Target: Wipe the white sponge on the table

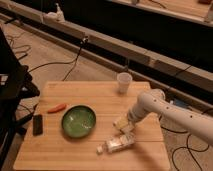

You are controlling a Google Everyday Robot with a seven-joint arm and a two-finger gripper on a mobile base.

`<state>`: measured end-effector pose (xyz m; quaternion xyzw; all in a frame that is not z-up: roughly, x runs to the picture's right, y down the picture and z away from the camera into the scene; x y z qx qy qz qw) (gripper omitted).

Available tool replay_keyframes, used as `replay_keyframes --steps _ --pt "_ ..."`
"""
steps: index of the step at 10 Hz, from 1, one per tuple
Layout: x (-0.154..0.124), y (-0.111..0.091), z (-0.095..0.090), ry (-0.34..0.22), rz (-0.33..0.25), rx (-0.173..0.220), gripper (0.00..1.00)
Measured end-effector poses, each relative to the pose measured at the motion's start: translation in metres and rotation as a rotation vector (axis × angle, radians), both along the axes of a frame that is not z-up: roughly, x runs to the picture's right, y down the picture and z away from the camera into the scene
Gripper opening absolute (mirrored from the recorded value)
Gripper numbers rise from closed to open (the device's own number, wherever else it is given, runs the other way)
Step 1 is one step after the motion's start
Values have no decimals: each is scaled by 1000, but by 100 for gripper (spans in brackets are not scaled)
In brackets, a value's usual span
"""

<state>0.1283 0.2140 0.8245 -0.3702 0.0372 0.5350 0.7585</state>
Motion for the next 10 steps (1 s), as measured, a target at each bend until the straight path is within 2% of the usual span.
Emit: replay_keyframes --steps 1,2,3,8,10 --pt "-1 2 2 1 0 -8 75" --pt "-2 3 4 3 -2 -14 67" --pt "-1 3 7 9 0 -16 54" --pt "-5 5 13 7 0 -22 6" --pt "-8 3 12 2 12 -32 0"
